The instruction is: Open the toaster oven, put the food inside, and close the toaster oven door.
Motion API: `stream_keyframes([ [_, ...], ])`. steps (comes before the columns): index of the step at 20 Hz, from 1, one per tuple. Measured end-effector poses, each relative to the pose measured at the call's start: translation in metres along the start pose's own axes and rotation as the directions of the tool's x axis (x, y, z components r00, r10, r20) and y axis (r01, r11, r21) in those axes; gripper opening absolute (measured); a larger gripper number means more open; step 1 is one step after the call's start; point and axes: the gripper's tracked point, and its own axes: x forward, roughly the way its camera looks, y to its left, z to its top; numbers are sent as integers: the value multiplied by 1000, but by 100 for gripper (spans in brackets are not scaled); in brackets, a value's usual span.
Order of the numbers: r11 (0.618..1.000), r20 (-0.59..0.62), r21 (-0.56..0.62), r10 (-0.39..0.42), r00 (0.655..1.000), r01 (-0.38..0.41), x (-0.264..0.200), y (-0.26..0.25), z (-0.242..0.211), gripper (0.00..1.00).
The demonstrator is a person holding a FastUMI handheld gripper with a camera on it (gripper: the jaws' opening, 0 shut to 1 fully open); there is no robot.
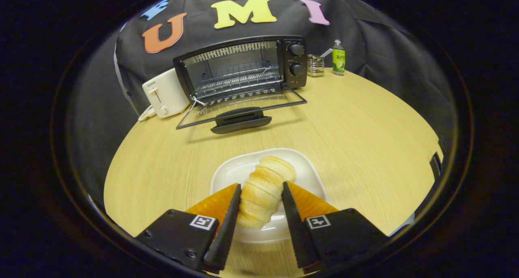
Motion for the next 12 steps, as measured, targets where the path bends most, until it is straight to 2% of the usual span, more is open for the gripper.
stream_keyframes([
  [3,1000,3,21,17,1000,-17,0,2,1,45],
  [5,1000,23,9,21,1000,-21,-5,4,5,38],
  [8,1000,88,-12,25,996,-24,-16,6,23,34],
  [12,998,138,22,52,989,-56,-29,10,49,32],
])
